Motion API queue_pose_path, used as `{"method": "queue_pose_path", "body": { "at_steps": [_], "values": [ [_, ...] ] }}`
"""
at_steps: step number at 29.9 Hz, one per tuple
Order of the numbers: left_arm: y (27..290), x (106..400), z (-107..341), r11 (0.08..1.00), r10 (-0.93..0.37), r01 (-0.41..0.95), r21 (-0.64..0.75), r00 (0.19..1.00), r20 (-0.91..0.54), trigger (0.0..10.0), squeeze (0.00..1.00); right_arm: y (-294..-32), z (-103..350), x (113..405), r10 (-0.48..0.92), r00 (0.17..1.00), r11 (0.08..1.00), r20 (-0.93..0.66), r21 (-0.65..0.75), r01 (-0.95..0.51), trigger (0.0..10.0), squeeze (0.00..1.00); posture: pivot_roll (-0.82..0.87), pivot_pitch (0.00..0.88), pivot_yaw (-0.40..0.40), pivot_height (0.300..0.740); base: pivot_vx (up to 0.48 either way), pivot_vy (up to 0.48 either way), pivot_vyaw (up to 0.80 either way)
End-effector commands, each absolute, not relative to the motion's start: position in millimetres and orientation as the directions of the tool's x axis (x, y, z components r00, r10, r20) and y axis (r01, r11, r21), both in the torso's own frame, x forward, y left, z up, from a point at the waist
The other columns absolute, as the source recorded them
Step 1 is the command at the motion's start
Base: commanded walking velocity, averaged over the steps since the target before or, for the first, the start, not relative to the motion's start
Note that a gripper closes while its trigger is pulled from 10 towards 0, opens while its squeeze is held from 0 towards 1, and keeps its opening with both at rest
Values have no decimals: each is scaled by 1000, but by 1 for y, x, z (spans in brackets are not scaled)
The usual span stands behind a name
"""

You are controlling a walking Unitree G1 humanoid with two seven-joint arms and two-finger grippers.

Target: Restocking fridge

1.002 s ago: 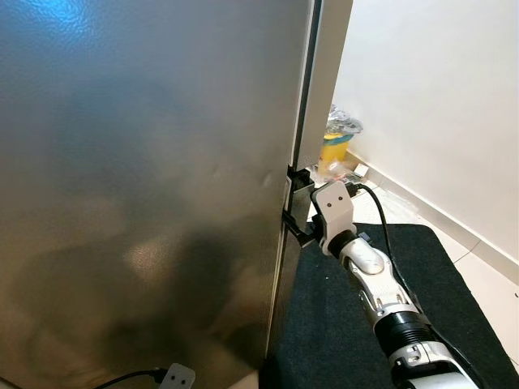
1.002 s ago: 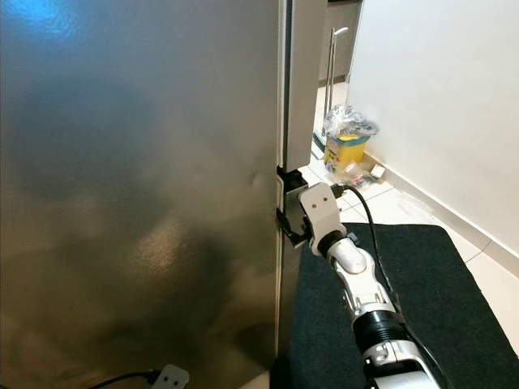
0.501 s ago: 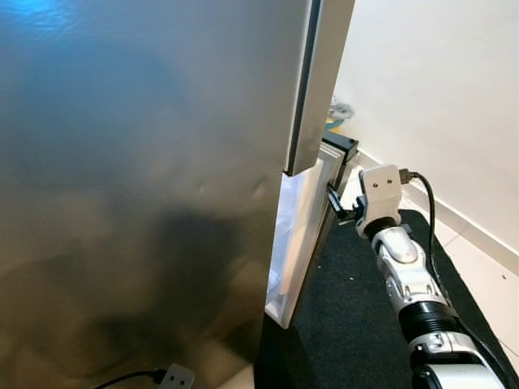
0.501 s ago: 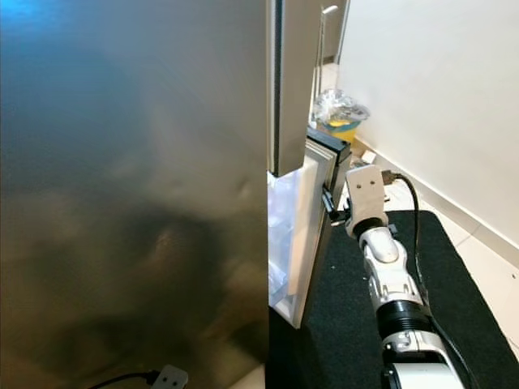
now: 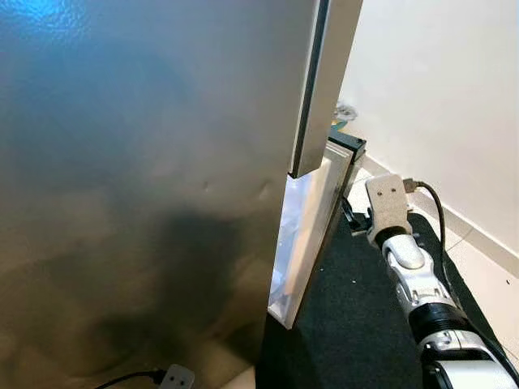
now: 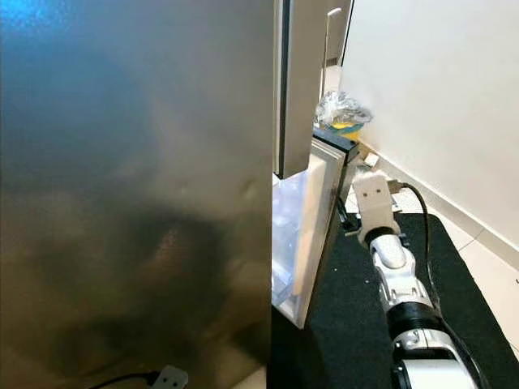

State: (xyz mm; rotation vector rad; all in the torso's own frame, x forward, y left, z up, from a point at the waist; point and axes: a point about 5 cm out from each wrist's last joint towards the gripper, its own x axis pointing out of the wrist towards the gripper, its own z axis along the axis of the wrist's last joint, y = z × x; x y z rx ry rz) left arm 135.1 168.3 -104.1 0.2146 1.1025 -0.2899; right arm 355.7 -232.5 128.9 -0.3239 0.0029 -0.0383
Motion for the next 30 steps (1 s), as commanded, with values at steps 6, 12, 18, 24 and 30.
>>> {"method": "queue_pose_path", "body": {
  "at_steps": [6,12,18,24,30],
  "values": [
    [173,95,-116,941,-104,339,-6,270,-957,10000,0,-241,60,321,-62,971,955,-231,-297,-10,10000,0,-40,68,6,740,0,0,0],
    [174,95,-116,939,-102,344,-3,270,-958,10000,0,-219,13,290,108,905,962,-411,-186,-199,10000,0,-42,63,7,740,0,0,0],
    [174,97,-116,942,-100,337,-1,274,-956,10000,0,-222,-49,225,73,708,945,-703,-177,-274,10000,0,-37,58,7,740,0,0,0],
    [176,95,-116,946,-93,325,1,273,-957,10000,0,-226,-82,168,27,541,947,-840,-152,-284,10000,0,-37,64,10,740,0,0,0],
    [177,93,-117,950,-87,311,2,270,-959,10000,0,-230,-100,120,-11,401,953,-916,-131,-274,10000,0,-35,63,13,740,0,0,0]
  ]
}}
